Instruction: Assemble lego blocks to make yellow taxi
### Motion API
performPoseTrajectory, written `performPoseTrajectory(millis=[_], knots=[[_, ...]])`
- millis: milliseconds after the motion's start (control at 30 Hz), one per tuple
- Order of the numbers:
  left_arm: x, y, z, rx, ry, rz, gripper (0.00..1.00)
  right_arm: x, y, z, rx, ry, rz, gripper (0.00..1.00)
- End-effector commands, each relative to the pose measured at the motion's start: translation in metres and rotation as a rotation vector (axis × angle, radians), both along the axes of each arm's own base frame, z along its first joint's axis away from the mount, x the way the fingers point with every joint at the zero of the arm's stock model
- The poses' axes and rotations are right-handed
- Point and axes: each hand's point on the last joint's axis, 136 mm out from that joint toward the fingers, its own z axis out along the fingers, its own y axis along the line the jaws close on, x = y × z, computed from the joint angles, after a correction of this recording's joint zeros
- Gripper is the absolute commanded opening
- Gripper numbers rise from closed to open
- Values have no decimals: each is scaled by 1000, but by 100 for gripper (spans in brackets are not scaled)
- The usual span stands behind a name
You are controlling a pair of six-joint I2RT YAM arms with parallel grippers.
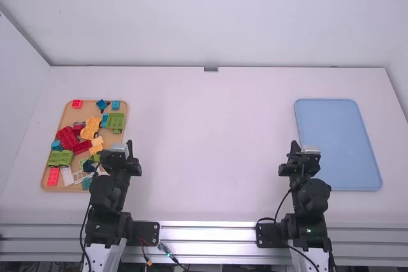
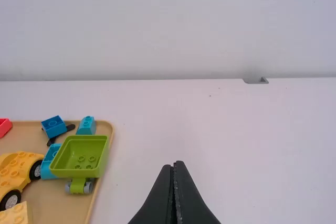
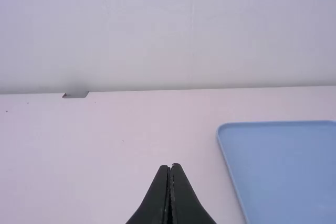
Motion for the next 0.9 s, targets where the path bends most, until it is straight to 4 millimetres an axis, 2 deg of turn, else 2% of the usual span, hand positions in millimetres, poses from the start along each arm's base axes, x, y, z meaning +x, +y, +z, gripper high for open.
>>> performPoseTrajectory(millis=[0,300,567,700,867], knots=[[0,0,0,0,0,0,0,0,0,0,-1,1,-1,0],[0,2,6,8,12,9,4,0,0,6,-3,11,1,4],[1,10,23,26,68,47,12,2,1,22,6,44,2,12],[4,17,37,36,114,78,18,6,1,35,14,67,3,18],[8,37,49,40,192,174,26,14,2,51,20,98,5,26]])
